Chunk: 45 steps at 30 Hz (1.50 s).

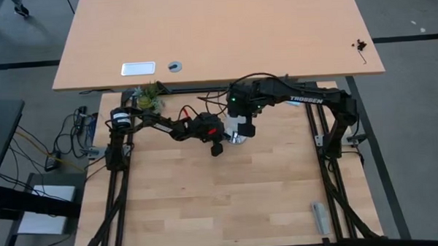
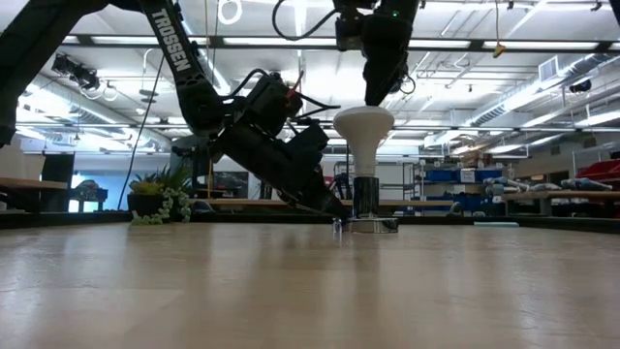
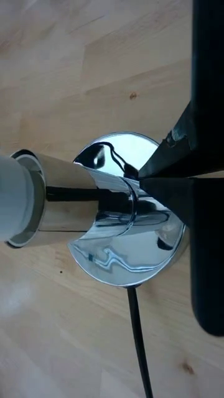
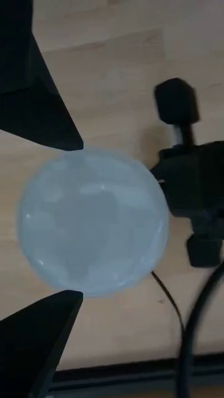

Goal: Screw lightbulb
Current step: Insert the white lightbulb into the desk lamp

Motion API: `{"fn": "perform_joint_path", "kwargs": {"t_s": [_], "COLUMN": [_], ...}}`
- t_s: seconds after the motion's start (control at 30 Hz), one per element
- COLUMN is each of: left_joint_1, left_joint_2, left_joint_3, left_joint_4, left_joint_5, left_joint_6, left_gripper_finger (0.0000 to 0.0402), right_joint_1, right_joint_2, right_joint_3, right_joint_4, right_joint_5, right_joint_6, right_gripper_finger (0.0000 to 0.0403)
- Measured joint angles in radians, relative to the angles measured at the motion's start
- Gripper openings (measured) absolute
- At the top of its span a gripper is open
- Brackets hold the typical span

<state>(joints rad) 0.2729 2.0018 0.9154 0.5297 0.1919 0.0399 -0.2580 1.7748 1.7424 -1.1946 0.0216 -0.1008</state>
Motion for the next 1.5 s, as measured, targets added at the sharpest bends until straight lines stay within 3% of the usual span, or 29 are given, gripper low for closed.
{"fn": "perform_joint_path", "kwargs": {"t_s": [0.7,0.87,1.07,1.27,1.5], "left_joint_1": [0.001,0.002,0.002,0.002,0.002], "left_joint_2": [0.000,0.000,0.000,0.000,0.000], "left_joint_3": [0.000,0.000,0.000,0.000,-0.001], "left_joint_4": [-0.001,-0.002,-0.003,-0.001,-0.001], "left_joint_5": [0.001,0.001,0.001,0.001,0.000], "left_joint_6": [0.000,0.000,0.000,0.000,0.000], "left_gripper_finger": [0.0001,0.0001,0.0001,0.0001,0.0001], "right_joint_1": [-0.035,-0.004,0.044,0.096,0.180], "right_joint_2": [0.006,-0.028,-0.154,-0.353,-0.584], "right_joint_3": [0.011,0.057,0.054,-0.184,-0.664], "right_joint_4": [0.001,-0.081,-0.060,0.151,0.673], "right_joint_5": [-0.086,-0.038,-0.003,0.004,0.043], "right_joint_6": [-0.034,-0.058,-0.022,0.074,0.191], "right_gripper_finger": [0.0389,0.0361,0.0307,0.0267,0.0242]}}
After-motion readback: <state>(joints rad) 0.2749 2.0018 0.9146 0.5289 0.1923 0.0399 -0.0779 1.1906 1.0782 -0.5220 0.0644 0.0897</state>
